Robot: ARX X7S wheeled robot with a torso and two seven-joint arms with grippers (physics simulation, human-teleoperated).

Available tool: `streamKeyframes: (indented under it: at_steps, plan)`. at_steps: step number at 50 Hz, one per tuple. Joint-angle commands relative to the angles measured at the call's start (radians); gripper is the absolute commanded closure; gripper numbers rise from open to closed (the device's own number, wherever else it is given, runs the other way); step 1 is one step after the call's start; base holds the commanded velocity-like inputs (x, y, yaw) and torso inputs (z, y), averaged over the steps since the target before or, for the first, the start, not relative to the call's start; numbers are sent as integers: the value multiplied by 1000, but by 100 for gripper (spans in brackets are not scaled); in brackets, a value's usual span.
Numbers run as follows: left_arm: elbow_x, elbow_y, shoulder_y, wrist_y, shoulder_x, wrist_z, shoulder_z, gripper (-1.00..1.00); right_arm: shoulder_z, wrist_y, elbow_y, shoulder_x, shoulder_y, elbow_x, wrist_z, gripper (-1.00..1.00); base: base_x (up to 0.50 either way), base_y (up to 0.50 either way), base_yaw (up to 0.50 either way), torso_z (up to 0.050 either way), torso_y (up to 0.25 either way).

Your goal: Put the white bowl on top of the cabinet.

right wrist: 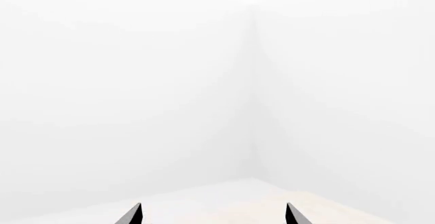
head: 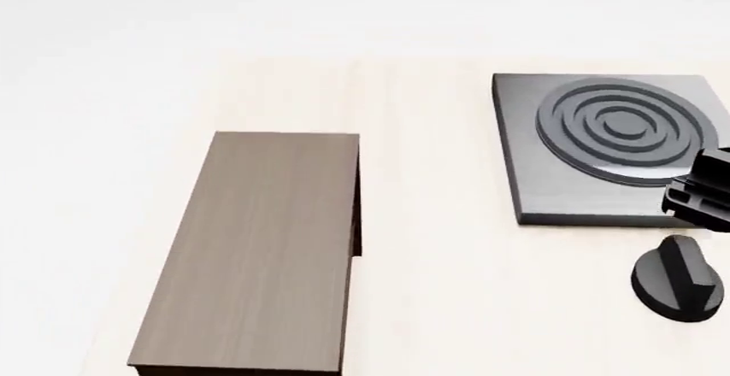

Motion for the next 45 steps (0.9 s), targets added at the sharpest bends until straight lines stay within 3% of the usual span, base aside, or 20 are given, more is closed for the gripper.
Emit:
streamKeyframes:
  at_steps: [1,23,45]
  plan:
    - [-2,-5,1,7,-2,-4,4,-100,1,4,-5,3,0,7,1,-100,500,0,0,0,0]
    - [-8,-8,3,9,-9,-11,9,-100,8,37,84,-4,47,-84,132,-100,40,0,0,0,1]
    - [-4,-13,5,9,-16,-23,17,-100,75,265,188,16,122,-152,241,-100,0,0,0,0,0]
